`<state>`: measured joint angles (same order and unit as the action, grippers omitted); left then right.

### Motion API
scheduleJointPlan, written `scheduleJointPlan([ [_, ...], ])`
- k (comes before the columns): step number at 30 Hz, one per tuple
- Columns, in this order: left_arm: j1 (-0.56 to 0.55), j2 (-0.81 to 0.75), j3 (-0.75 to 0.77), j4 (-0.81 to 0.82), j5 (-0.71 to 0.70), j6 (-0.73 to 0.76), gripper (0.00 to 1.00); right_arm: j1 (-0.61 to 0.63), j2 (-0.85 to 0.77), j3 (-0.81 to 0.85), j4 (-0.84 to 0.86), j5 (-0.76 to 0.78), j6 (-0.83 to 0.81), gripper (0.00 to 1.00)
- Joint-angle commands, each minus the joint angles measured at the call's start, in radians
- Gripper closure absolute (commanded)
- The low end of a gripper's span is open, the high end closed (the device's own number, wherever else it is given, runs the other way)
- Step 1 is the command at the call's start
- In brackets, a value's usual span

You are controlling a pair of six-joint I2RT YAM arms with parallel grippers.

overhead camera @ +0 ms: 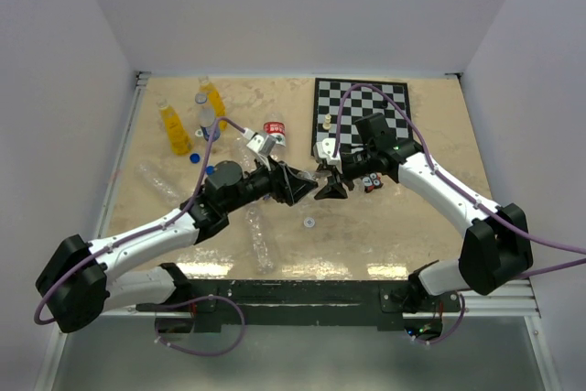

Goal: Unscrew the bottle caps
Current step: Place the plastic bottle at the center of the board.

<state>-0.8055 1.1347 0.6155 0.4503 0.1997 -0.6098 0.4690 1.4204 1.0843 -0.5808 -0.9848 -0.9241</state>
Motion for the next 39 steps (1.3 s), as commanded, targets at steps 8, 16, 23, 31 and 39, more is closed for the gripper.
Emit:
scheduleJointPlan([
  [8, 0.002, -0.001, 0.061, 0.031, 0.004, -0.002, 0.48, -0.001, 0.008, 0.009, 0.021, -0.022, 0.007, 1.0],
  [16, 0.003, 0.011, 0.081, -0.019, 0.026, 0.005, 1.0, -0.001, 0.006, 0.011, 0.019, -0.02, 0.007, 0.97],
  [23, 0.003, -0.032, 0.076, -0.055, 0.014, 0.007, 1.0, -0.001, 0.003, 0.012, 0.019, -0.02, 0.007, 0.8],
  [31, 0.003, -0.093, 0.076, -0.125, -0.019, 0.019, 1.0, -0.001, -0.009, 0.011, 0.009, -0.014, -0.002, 0.29],
  [39, 0.003, -0.154, 0.113, -0.275, -0.054, 0.051, 1.0, -0.01, -0.02, 0.023, -0.033, -0.015, -0.045, 0.13],
])
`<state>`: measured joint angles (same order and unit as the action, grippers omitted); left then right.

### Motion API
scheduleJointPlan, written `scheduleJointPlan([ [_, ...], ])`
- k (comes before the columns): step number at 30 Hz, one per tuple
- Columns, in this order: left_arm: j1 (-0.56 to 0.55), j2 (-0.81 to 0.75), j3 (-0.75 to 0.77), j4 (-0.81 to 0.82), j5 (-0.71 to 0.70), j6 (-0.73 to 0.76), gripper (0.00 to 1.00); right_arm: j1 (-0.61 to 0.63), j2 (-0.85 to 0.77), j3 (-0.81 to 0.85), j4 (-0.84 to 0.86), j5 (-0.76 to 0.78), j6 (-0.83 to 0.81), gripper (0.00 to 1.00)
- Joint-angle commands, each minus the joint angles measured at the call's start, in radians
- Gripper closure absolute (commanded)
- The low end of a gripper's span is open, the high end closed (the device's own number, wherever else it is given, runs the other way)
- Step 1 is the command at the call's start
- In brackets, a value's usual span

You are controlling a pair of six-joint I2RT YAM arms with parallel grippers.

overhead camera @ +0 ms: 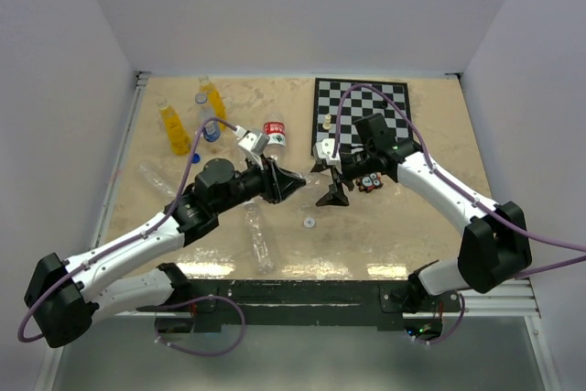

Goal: Unscrew the bottle caps
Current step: Place the plastic bottle at the center of the board.

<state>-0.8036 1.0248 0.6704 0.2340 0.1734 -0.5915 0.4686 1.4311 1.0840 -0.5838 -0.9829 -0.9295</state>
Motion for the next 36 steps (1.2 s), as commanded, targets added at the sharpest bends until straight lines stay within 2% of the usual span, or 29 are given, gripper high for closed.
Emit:
scheduleJointPlan([
  [1, 0.001, -0.055, 0.061, -0.085, -0.035, 0.038, 1.0, -0.013, -0.031, 0.027, -0.036, -0.019, -0.048, 0.12],
  [10, 0.003, -0.137, 0.109, -0.307, -0.089, 0.085, 1.0, -0.071, -0.055, 0.039, -0.077, -0.046, -0.091, 0.08],
  [20, 0.001, -0.166, 0.153, -0.426, -0.098, 0.113, 1.0, -0.081, -0.055, 0.04, -0.09, -0.053, -0.103, 0.07],
  [34, 0.003, -0.167, 0.342, -0.683, -0.169, 0.219, 1.0, -0.087, -0.057, 0.04, -0.097, -0.056, -0.115, 0.07],
  [36, 0.003, -0.164, 0.376, -0.719, -0.212, 0.236, 1.0, -0.085, -0.058, 0.04, -0.097, -0.054, -0.117, 0.07],
])
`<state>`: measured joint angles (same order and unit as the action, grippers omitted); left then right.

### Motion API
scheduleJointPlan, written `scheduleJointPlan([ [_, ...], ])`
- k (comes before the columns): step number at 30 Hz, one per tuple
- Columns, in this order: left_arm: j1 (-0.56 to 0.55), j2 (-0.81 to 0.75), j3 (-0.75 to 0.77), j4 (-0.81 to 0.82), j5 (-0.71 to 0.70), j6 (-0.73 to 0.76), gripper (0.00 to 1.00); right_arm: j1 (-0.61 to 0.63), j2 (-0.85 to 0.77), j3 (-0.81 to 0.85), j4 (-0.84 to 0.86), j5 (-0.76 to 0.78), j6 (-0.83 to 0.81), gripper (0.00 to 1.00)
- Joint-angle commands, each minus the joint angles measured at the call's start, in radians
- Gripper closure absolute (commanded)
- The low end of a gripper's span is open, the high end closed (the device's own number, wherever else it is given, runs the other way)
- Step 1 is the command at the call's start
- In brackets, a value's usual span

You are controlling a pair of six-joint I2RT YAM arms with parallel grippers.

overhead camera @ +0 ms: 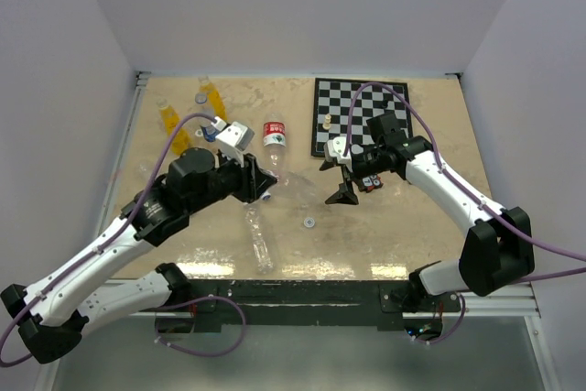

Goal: Unscrew the bottle caps
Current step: Place the plastic bottle at the center of the board.

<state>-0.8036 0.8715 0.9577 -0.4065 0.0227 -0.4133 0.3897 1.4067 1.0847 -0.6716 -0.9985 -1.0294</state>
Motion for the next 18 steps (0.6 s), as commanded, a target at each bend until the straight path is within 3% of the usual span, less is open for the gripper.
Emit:
scheduleJointPlan([
  [1, 0.003, -0.009, 0.107, -0.1, -0.075, 0.067, 1.0, -0.006, -0.034, 0.04, -0.009, -0.038, -0.017, 0.07],
  [10, 0.02, 0.044, 0.236, -0.255, -0.185, 0.111, 1.0, -0.006, -0.031, 0.038, -0.008, -0.037, -0.017, 0.07],
  [18, 0.145, 0.093, 0.256, -0.299, -0.191, 0.156, 1.0, -0.006, -0.035, 0.04, -0.011, -0.035, -0.02, 0.07],
])
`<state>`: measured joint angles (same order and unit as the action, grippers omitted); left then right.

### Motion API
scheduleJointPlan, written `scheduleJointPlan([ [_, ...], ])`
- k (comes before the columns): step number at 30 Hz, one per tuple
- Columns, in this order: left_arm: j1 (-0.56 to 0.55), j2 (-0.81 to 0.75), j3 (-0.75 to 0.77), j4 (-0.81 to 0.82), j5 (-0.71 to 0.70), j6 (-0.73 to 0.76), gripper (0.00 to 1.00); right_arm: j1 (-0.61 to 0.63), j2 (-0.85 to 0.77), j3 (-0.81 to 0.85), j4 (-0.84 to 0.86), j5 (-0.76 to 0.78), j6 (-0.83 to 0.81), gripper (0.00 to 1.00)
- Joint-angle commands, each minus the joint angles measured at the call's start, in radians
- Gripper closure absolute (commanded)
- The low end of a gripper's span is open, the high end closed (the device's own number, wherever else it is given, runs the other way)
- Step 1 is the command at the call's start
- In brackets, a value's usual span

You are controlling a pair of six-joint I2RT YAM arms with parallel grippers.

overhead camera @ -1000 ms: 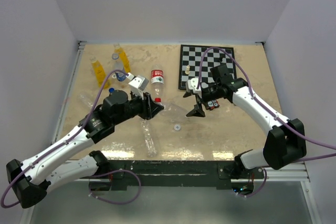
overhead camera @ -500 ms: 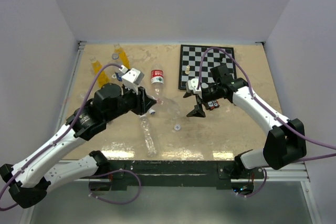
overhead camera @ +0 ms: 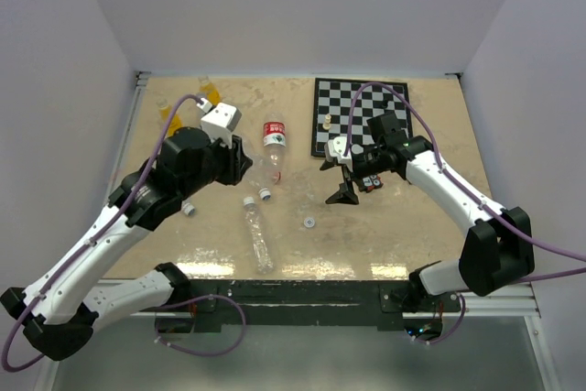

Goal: Unscrew the bottle caps
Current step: Place the plastic bottle at the center of the board.

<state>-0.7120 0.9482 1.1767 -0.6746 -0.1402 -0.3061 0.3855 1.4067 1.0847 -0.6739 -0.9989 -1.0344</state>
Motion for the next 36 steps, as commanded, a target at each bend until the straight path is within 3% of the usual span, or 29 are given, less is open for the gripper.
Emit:
scheduleJointPlan([
  [1, 0.065, 0.02, 0.032, -0.037, -0.047, 0.051, 1.0, -0.002, -0.037, 0.04, -0.007, -0.037, -0.015, 0.07],
  [11, 0.175, 0.008, -0.031, -0.06, -0.167, 0.047, 1.0, -0.002, -0.037, 0.04, -0.012, -0.041, -0.019, 0.07],
  [19, 0.381, 0.055, -0.117, 0.056, 0.0, 0.107, 1.0, -0.004, -0.038, 0.038, -0.01, -0.041, -0.019, 0.07],
  [27, 0.427, 0.191, -0.086, 0.127, 0.131, 0.125, 1.0, -0.004, -0.035, 0.035, -0.006, -0.038, -0.018, 0.07],
  [36, 0.453, 0.279, -0.046, 0.127, 0.105, 0.144, 1.0, -0.002, -0.034, 0.034, -0.003, -0.038, -0.016, 0.07],
])
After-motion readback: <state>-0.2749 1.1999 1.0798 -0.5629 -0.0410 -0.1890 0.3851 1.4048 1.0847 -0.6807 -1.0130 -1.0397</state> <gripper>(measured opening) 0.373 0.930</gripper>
